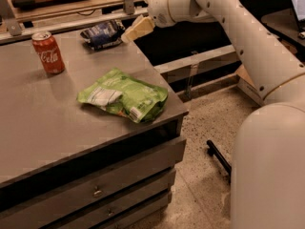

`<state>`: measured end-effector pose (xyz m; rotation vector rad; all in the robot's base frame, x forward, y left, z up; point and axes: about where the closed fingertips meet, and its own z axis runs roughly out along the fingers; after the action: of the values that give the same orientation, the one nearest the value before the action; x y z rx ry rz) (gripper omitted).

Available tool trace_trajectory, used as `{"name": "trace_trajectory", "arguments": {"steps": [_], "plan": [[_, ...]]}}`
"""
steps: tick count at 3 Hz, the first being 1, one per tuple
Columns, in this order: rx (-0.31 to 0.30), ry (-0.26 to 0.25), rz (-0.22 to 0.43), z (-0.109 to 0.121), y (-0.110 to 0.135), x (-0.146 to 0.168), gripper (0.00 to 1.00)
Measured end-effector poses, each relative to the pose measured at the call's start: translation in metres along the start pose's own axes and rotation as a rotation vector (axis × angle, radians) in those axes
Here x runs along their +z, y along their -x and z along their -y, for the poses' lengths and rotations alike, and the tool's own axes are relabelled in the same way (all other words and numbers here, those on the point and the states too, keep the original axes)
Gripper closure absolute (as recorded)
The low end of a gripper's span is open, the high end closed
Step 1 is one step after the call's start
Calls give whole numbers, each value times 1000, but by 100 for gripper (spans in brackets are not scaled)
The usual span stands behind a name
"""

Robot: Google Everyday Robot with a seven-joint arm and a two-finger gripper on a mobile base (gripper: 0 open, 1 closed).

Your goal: Move blue chip bag near green rice chip bag

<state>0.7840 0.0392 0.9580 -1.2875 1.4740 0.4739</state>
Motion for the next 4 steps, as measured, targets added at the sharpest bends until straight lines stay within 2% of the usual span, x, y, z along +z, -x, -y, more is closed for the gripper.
{"name": "trace_trajectory", "arguments": {"steps": [1, 2, 4], "plan": [[11, -19, -2, 5, -4, 25, 0], [53, -20, -34, 5, -15, 62, 0], [166, 22, -60, -5, -47, 100, 0]]}}
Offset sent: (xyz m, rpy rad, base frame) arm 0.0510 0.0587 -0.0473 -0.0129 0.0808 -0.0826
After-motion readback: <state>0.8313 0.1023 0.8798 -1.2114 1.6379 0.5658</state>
